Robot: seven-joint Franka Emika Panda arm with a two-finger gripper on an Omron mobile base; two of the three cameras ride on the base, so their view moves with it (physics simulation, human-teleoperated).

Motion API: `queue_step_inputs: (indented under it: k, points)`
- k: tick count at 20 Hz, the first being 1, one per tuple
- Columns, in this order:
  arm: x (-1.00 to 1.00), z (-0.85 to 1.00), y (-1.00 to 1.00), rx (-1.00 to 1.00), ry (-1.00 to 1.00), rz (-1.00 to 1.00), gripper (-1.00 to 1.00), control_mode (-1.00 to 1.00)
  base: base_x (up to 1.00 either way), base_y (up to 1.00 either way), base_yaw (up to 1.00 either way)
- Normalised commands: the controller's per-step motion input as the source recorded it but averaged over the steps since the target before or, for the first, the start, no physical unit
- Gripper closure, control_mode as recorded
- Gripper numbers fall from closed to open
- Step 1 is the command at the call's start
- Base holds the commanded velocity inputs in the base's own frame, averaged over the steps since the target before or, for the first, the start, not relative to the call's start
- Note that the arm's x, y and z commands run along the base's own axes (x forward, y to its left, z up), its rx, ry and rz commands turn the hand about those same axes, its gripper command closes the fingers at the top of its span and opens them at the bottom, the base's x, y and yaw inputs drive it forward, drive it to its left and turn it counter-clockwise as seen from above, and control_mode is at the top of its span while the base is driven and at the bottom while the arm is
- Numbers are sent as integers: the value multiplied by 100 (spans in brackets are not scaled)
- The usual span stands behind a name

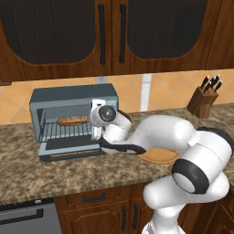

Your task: Pick up the kebab skewer and baguette bread, and place them inside the toaster oven. Close the toaster oven door and start by setting the timer.

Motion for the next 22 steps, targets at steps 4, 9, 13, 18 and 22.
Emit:
queue_step_inputs:
  k: [4,9,13,18,22]
  points:
    - [-14,100,-76,8,35,-27,-100,-100,0,0,0]
    - [-22,67,-73,3,33,-35,-100,-100,0,0,0]
    - [-47,17,-56,0,30,-37,-100,-100,0,0,0]
    - [-69,0,-70,1,30,-39,-100,-100,0,0,0]
    - [-66,-40,-81,5,12,-18,-100,-100,0,0,0]
